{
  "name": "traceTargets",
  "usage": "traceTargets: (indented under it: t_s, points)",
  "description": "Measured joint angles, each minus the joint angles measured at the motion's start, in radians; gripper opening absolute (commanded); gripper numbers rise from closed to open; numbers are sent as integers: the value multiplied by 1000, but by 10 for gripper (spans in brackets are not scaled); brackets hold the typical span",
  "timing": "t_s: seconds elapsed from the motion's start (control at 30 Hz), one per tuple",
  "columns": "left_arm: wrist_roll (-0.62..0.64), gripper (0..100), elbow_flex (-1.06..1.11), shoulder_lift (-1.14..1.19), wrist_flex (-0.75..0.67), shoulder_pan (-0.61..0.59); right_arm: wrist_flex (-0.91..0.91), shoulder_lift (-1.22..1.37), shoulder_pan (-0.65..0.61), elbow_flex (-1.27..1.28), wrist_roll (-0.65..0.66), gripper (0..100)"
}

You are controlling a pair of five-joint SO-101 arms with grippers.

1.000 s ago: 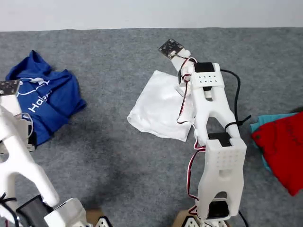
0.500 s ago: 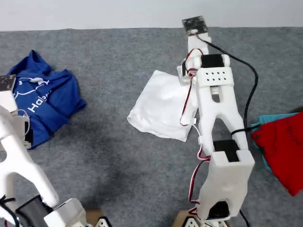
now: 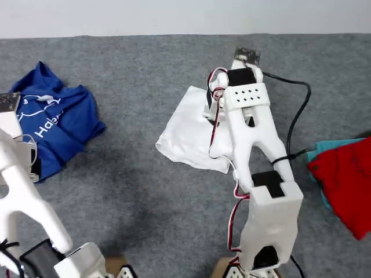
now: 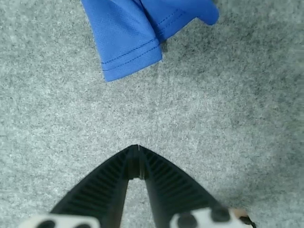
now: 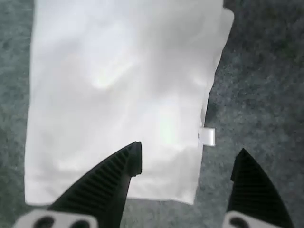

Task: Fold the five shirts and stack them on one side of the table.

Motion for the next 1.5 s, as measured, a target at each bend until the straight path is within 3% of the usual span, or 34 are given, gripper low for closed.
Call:
traceTargets:
  t_s: [0.1,0.33,0.8,1.13,1.5]
  points:
    - [0,3,0,0,0,0,-34,49,-3,0,-20,418]
    - [-72,3,0,0,0,0,-144,127,-3,0,-25,417]
    - [-77,3,0,0,0,0,-304,282,-15,-6,-52,411]
    - [-77,3,0,0,0,0,-256,331,-31,-109,-52,6]
    - [-77,3,0,0,0,0,-35,341,-31,-324,-46,9]
